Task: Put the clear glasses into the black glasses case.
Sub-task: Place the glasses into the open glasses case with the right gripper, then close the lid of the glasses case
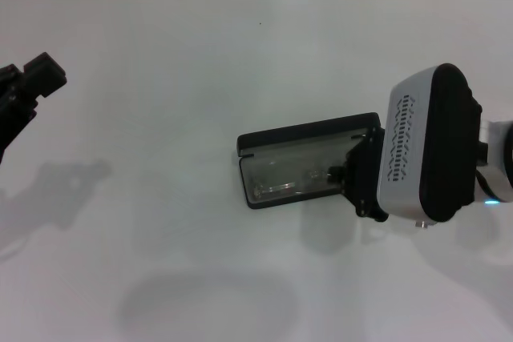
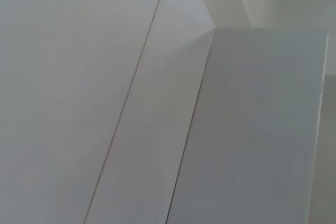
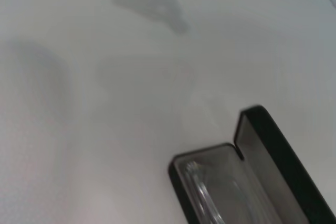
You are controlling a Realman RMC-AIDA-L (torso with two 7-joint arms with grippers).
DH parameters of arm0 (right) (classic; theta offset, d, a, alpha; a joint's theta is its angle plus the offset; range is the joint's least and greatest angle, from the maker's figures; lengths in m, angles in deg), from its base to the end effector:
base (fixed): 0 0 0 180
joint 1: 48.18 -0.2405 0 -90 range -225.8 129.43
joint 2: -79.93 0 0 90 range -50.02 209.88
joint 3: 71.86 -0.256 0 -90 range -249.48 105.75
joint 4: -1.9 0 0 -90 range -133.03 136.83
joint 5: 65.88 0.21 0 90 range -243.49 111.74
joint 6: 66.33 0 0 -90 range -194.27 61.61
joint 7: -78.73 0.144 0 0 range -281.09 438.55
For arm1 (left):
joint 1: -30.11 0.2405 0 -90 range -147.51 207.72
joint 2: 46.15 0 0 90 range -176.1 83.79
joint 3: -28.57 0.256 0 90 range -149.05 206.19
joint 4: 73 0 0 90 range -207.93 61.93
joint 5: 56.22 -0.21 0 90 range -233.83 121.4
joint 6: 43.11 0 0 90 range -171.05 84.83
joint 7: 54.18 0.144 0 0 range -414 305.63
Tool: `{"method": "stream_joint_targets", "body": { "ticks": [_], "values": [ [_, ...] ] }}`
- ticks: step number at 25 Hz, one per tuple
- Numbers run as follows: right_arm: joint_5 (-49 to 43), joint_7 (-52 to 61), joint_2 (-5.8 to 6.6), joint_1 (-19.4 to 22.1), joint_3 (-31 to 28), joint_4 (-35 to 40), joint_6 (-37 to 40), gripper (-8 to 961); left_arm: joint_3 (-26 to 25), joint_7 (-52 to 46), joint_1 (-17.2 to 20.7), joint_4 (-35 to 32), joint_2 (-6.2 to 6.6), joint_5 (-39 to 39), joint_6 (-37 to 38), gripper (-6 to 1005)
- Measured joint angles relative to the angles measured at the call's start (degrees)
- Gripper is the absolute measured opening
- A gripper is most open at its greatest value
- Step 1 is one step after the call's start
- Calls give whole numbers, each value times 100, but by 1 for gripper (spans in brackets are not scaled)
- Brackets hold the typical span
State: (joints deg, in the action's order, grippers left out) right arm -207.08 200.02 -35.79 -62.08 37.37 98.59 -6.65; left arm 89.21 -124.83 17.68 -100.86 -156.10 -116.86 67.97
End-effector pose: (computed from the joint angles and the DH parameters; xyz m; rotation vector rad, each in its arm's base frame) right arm 0.1476 0.2942 -0.0510 -2.7040 -0.1430 -0.2433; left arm -0.2856 0.2397 0.0809 -2.3216 -0.4892 -1.5329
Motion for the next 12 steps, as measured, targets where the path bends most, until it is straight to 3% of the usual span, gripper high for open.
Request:
{"method": "stream_joint_targets", "body": {
  "ticks": [7,12],
  "values": [
    [259,21,8,189,-101,673,405,26,-3,-58,-16,0,0,-2,-1,61],
    [644,14,8,375,-1184,1241,942,26,-26,-112,-241,6,-11,-121,-48,61]
  ]
}}
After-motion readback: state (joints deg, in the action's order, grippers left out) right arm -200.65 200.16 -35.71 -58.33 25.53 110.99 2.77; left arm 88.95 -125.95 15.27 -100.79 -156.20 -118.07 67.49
